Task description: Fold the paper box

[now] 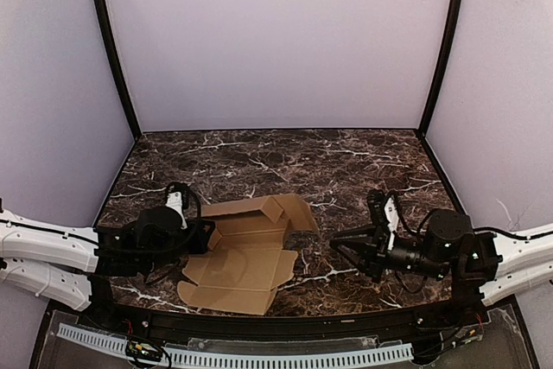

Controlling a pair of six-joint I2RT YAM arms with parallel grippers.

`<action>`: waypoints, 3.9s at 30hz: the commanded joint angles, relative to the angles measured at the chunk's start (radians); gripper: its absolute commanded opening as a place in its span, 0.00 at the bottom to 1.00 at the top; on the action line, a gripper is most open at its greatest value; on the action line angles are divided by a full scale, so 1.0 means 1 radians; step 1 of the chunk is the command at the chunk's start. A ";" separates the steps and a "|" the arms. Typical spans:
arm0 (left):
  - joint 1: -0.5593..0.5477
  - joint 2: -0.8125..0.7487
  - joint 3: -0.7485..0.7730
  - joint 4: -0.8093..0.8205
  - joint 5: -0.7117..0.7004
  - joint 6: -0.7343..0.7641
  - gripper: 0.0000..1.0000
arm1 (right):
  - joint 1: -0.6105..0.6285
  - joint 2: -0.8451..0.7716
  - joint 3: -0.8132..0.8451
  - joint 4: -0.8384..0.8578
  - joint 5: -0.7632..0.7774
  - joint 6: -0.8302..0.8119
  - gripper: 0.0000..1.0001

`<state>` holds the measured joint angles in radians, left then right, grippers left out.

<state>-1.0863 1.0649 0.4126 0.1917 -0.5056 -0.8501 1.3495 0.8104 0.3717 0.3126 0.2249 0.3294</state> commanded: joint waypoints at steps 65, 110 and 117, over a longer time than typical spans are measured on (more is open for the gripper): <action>0.002 -0.044 0.035 -0.032 0.084 0.225 0.01 | 0.000 0.481 0.337 -0.047 -0.119 -0.168 0.46; -0.025 0.079 0.112 -0.234 -0.070 -0.128 0.01 | 0.007 0.937 0.676 -0.072 0.581 -0.067 0.42; -0.026 0.081 0.119 -0.280 -0.112 -0.184 0.01 | 0.007 0.942 0.679 -0.108 0.583 -0.038 0.40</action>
<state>-1.1076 1.1503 0.5053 -0.0261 -0.5713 -0.9791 1.3506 1.7416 1.0336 0.2417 0.7650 0.2619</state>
